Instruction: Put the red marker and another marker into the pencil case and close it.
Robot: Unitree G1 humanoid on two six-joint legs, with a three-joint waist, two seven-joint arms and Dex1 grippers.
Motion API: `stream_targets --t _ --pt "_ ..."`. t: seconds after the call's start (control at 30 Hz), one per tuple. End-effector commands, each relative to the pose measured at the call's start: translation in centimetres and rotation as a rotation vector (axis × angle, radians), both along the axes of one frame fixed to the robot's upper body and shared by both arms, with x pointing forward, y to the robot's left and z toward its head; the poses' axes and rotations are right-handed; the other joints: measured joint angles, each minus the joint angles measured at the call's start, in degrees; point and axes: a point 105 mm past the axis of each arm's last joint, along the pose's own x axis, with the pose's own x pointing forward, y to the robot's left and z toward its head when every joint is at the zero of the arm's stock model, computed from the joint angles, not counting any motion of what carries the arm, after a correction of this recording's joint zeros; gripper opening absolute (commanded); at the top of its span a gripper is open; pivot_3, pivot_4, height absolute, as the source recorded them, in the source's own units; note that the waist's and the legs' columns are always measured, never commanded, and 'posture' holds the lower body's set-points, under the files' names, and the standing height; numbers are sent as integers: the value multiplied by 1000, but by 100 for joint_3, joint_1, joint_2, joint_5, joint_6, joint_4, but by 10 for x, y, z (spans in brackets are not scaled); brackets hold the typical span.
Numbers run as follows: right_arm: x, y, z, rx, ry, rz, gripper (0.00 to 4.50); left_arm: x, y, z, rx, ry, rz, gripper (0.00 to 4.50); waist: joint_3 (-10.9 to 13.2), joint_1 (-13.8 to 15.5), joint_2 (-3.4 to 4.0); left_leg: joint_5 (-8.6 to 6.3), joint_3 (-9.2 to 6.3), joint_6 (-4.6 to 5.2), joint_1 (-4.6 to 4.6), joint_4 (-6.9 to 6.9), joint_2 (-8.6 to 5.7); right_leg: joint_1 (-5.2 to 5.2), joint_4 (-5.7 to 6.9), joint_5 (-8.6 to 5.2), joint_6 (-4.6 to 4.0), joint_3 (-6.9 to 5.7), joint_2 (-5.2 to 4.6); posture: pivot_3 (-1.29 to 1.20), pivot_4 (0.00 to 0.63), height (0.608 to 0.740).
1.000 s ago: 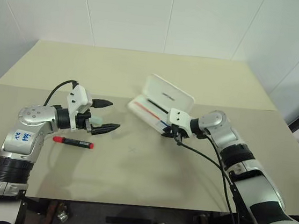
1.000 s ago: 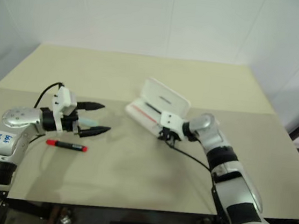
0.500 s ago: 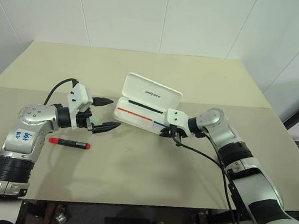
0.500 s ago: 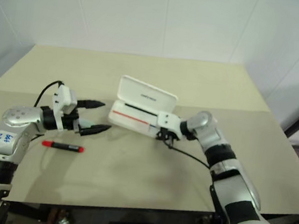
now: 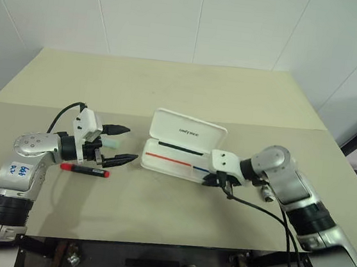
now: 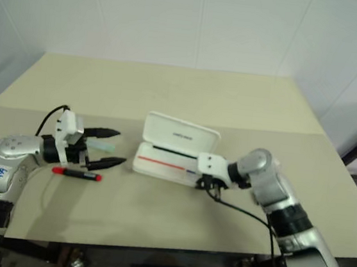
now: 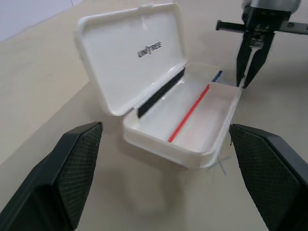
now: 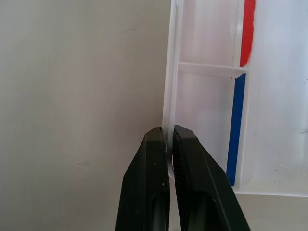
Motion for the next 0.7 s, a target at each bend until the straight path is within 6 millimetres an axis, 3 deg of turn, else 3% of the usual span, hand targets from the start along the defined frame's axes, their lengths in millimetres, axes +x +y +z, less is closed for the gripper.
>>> stream_targets --t 0.03,0.17,0.3,0.47,0.7 --pt "-9 -2 12 15 -41 -16 15 -5 -1 8 10 -44 -18 4500 0 26 0 0 0 0 0 0 -1 0 0 0 0 1 -1 0 150 740" --pt "-19 -13 7 -4 -25 -53 15 -3 -3 6 9 -41 -25 4500 0 97 0 0 0 0 -1 0 -1 0 -5 -1 -2 0 0 0 150 740" --pt "-26 -36 -3 -70 -17 -94 15 -2 -7 4 3 -39 -37 4500 0 155 0 -1 0 1 -3 -1 -1 3 -15 -2 -2 -3 -2 0 150 740" --pt "-24 -59 -8 -139 -20 -127 15 0 -9 4 2 -39 -43 4500 0 242 -1 -2 1 2 -3 0 -4 12 -32 0 1 -3 -5 0 150 740" --pt "-23 -54 -7 -127 -12 -121 15 -2 -9 3 0 -40 -41 4500 -1 276 -1 -2 1 2 -3 5 -4 18 -38 0 2 -3 -6 0 150 740"
